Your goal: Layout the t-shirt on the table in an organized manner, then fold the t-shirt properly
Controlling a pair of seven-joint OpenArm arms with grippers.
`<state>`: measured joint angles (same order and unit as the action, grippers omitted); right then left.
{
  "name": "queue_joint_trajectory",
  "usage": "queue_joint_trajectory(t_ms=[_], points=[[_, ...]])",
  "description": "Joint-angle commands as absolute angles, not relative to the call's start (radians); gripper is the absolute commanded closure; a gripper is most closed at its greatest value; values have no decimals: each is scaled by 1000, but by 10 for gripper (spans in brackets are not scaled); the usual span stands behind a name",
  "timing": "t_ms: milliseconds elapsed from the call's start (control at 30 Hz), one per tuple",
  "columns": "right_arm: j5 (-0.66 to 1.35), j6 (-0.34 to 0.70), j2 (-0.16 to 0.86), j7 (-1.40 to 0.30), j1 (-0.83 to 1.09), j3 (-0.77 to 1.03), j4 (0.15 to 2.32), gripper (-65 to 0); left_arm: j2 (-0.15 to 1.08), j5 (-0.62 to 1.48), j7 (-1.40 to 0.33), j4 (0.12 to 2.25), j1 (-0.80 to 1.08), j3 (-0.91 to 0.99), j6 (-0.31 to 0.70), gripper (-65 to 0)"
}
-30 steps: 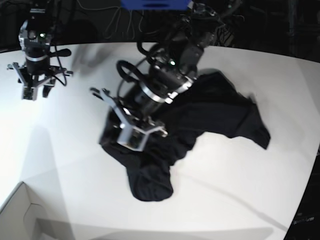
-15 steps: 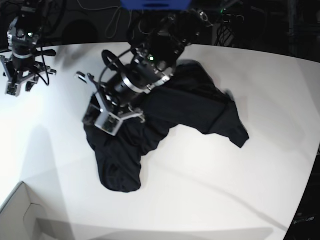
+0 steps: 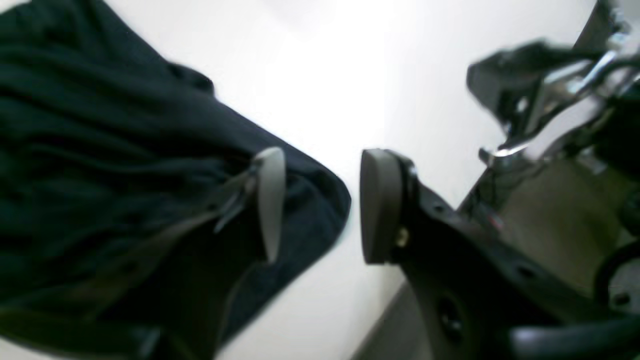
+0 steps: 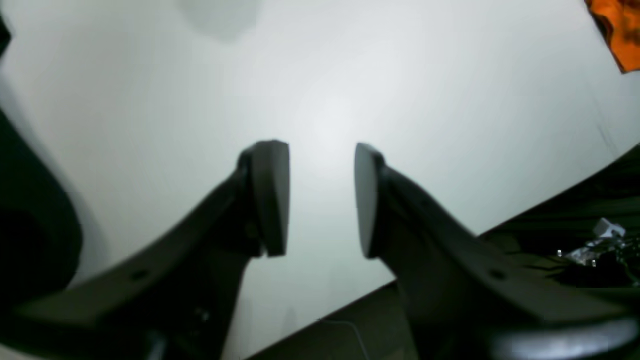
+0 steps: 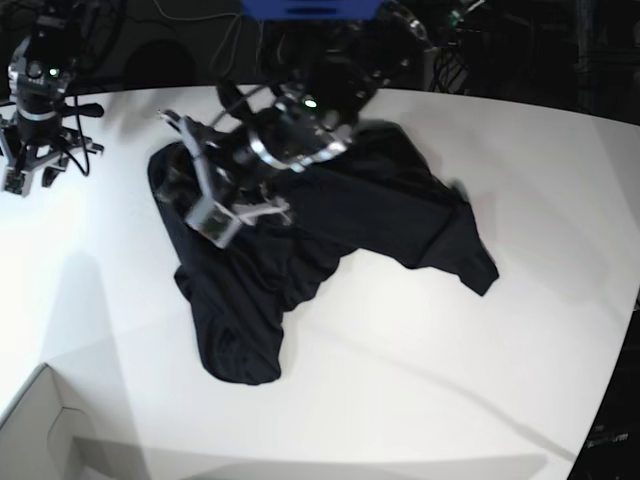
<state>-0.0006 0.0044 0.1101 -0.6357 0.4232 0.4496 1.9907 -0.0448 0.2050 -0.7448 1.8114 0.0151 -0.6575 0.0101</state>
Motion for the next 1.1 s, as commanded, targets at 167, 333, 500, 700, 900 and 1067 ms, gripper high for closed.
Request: queue_joint_trajectory(t_ms=[167, 333, 500, 700, 900, 1067], points=[[-4, 54, 120, -607, 378, 386, 2012, -285, 7, 193, -727, 1873, 53, -349, 4, -244], [-5, 200, 120, -610, 295, 315, 2011, -285, 50, 194, -727, 1888, 94, -127, 5, -244], [-7, 240, 120, -611, 174, 225, 2006, -285, 71, 194, -727, 1883, 127, 90, 5, -244], [-7, 251, 120, -613, 1, 94, 1916, -285, 71, 194, -727, 1903, 176, 262, 5, -244], [-7, 251, 119, -613, -225, 4, 1584, -285, 73, 194, -728, 1979, 265, 351, 5, -244], [-7, 251, 117, -613, -334, -65, 1383, -285, 73, 194, -728, 1991, 295, 418, 5, -244]])
